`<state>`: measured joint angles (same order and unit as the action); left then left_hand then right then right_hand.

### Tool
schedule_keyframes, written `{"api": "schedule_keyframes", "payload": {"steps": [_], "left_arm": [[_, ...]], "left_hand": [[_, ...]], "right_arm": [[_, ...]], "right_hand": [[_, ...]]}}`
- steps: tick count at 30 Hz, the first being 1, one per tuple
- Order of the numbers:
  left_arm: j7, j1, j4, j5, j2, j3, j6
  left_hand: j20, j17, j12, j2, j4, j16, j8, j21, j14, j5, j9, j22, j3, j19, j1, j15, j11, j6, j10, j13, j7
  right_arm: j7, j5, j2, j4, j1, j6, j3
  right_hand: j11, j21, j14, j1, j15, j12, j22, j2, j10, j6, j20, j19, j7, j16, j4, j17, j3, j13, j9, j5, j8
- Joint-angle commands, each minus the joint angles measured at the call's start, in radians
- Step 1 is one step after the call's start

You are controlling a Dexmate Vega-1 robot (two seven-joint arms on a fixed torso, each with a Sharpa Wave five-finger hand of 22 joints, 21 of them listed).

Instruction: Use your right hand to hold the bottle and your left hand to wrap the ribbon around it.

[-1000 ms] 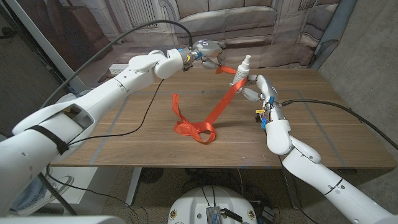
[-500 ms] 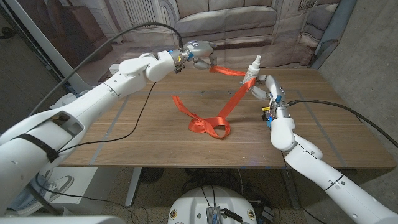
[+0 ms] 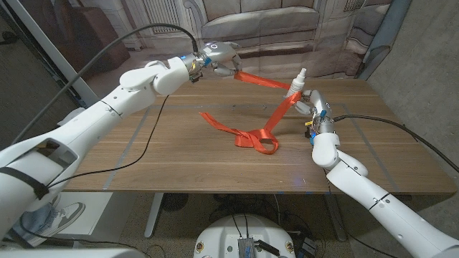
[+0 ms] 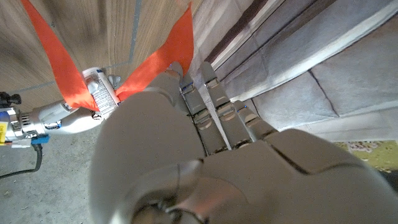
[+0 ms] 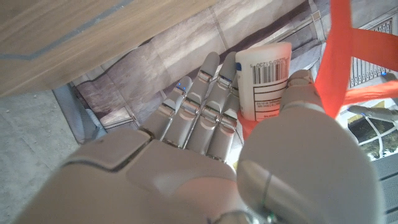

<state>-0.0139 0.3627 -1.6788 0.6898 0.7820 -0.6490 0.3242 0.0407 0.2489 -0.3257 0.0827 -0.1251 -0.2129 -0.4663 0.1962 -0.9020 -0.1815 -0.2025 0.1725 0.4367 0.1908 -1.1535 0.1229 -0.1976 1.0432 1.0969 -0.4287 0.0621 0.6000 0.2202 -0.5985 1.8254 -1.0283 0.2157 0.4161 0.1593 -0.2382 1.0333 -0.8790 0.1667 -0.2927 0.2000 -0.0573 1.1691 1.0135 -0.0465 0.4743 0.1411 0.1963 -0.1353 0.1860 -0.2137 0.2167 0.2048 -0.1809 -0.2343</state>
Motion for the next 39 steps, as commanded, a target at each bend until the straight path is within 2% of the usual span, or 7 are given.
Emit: {"api": "schedule_keyframes", "payload": {"steps": [1,4,8,20,35,39], "left_arm": [[-0.045,0.025,-0.078,-0.095,0.025,0.061,0.091],[-0.086,0.004,-0.090,-0.125,0.008,0.060,0.123],[-0.105,-0.020,-0.109,-0.101,-0.018,0.055,0.152],[-0.165,-0.090,-0.097,-0.076,-0.116,0.011,0.203],[-0.189,-0.086,-0.153,-0.079,-0.148,0.028,0.240],[-0.145,-0.063,-0.159,-0.063,-0.166,0.048,0.216]], "left_hand": [[0.049,0.005,-0.004,-0.003,0.018,-0.009,-0.007,-0.001,-0.003,-0.004,-0.004,0.003,0.023,0.001,0.001,0.093,-0.008,0.004,0.006,-0.189,-0.012],[0.048,0.005,-0.004,-0.004,0.018,-0.009,-0.008,-0.001,-0.002,-0.004,-0.004,0.003,0.023,0.001,0.002,0.093,-0.008,0.004,0.008,-0.191,-0.011],[0.048,0.006,-0.004,-0.004,0.019,-0.008,-0.009,-0.001,0.001,-0.004,-0.005,0.003,0.025,0.000,0.003,0.091,-0.008,0.003,0.007,-0.193,-0.013],[0.049,0.009,-0.003,-0.004,0.019,-0.010,-0.011,-0.001,0.001,-0.003,-0.005,0.003,0.027,-0.001,0.004,0.093,-0.008,-0.001,0.005,-0.199,-0.014],[0.050,0.016,-0.003,-0.002,0.018,-0.011,-0.017,0.000,0.008,-0.003,-0.013,0.003,0.029,-0.002,0.003,0.093,-0.006,-0.007,0.005,-0.206,-0.011],[0.051,0.018,-0.002,-0.002,0.018,-0.011,-0.017,-0.001,0.009,-0.003,-0.014,0.003,0.029,-0.003,0.004,0.093,-0.007,-0.008,0.004,-0.208,-0.009]], "right_arm": [[0.002,-0.039,0.015,-0.090,0.067,0.026,0.043],[-0.004,-0.047,0.019,-0.108,0.082,0.031,0.058],[-0.009,-0.063,0.023,-0.133,0.096,0.018,0.073],[-0.017,-0.078,0.031,-0.166,0.129,-0.009,0.114],[-0.021,-0.095,0.039,-0.181,0.146,-0.023,0.134],[-0.039,-0.118,0.033,-0.161,0.130,-0.039,0.132]], "right_hand": [[0.041,0.002,0.011,-0.187,0.056,-0.006,0.003,0.189,0.053,0.090,-0.016,0.002,0.076,0.007,0.001,0.002,-0.007,0.003,-0.001,-0.005,-0.004],[0.041,0.002,0.011,-0.187,0.056,-0.006,0.003,0.190,0.054,0.090,-0.015,0.002,0.076,0.006,0.001,0.001,-0.008,0.003,-0.001,-0.006,-0.003],[0.041,0.002,0.012,-0.187,0.056,-0.005,0.003,0.189,0.054,0.090,-0.015,0.002,0.077,0.006,0.001,0.001,-0.008,0.002,-0.002,-0.005,-0.002],[0.042,0.002,0.012,-0.187,0.056,-0.004,0.002,0.188,0.055,0.091,-0.015,0.002,0.077,0.003,0.001,0.000,-0.008,0.001,-0.002,-0.005,-0.001],[0.042,0.003,0.014,-0.186,0.056,-0.003,0.002,0.189,0.055,0.090,-0.015,0.001,0.077,0.001,0.002,-0.001,-0.009,0.000,-0.002,-0.006,0.001],[0.042,0.002,0.015,-0.186,0.056,-0.003,0.002,0.190,0.055,0.090,-0.014,0.001,0.077,0.001,0.003,-0.001,-0.009,0.000,-0.003,-0.006,0.002]]}}
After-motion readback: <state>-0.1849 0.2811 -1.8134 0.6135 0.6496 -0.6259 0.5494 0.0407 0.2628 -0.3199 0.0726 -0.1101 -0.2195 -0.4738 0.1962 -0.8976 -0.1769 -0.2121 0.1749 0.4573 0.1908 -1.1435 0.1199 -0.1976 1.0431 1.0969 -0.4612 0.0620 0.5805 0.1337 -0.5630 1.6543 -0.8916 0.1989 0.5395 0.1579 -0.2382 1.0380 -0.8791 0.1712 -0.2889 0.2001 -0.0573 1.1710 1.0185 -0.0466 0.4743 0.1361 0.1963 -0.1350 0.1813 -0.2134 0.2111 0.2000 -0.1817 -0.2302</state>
